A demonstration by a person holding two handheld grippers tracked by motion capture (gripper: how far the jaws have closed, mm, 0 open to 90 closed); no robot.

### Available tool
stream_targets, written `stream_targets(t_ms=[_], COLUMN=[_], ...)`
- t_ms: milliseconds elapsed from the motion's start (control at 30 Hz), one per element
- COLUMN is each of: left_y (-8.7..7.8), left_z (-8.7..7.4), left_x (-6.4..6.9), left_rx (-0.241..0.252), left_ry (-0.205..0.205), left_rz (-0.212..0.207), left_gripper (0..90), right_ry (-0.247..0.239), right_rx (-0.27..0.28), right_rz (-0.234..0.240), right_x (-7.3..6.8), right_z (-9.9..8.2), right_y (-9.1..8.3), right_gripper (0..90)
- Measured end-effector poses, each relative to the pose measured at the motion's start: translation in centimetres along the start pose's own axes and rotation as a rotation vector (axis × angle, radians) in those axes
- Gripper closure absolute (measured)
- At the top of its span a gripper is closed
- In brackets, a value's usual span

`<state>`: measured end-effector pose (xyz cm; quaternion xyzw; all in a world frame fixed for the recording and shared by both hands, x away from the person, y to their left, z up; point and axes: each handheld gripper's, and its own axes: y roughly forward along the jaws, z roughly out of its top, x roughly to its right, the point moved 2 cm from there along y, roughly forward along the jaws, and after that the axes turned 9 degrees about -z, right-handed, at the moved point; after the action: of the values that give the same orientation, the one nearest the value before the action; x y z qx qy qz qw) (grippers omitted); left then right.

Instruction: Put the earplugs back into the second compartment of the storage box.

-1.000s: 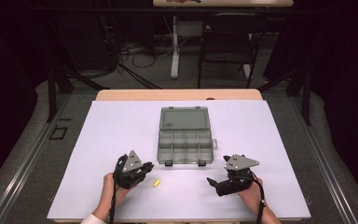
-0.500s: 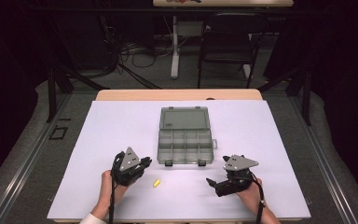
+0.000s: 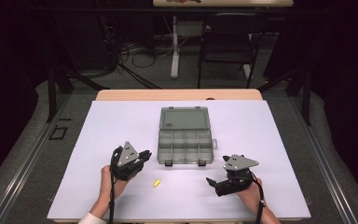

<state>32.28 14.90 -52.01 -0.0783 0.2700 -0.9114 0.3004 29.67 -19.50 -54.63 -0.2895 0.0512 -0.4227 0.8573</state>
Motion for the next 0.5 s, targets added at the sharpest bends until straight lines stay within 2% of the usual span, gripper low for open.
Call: stream_targets(t_ms=[500], left_y=[0.4], left_z=[1.1], left_x=[-0.6], left_rx=[0.028], left_ry=[-0.003], left_rz=[-0.006], left_gripper=[83.4], right_ry=[-0.002], right_rx=[0.000], right_rz=[-0.003], right_x=[0.0], right_z=[0.0], right_y=[0.0], right_gripper=[1.2])
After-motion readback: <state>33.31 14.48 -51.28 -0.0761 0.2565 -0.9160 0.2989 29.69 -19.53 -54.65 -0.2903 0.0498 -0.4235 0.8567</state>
